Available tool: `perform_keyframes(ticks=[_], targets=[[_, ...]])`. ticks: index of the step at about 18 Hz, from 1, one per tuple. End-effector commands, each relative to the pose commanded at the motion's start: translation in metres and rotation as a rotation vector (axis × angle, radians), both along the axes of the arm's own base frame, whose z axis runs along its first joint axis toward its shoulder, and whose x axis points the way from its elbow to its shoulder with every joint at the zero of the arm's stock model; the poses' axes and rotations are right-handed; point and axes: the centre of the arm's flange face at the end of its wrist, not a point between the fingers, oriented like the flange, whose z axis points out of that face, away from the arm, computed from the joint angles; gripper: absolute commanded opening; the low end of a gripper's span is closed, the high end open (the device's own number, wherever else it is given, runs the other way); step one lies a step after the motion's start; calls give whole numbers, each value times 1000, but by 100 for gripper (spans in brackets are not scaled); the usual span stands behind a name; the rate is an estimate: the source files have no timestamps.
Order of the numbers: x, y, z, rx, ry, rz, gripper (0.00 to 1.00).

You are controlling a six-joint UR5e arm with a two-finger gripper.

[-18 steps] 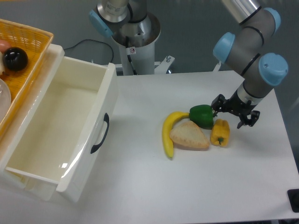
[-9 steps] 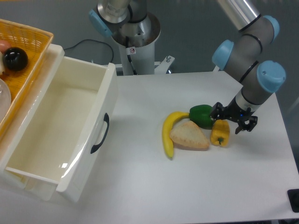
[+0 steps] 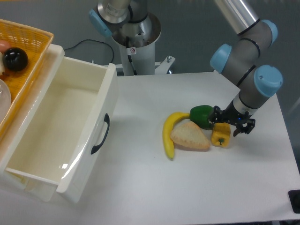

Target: Pick up the yellow pepper

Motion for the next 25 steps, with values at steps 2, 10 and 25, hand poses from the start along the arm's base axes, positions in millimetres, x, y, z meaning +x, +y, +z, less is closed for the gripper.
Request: perform_keyframes(ticks=[2, 10, 25], targets=[[0, 1, -1, 0, 0, -2, 83], [2, 7, -4, -2, 13, 8, 59], [-11, 43, 62, -65, 121, -67, 34]])
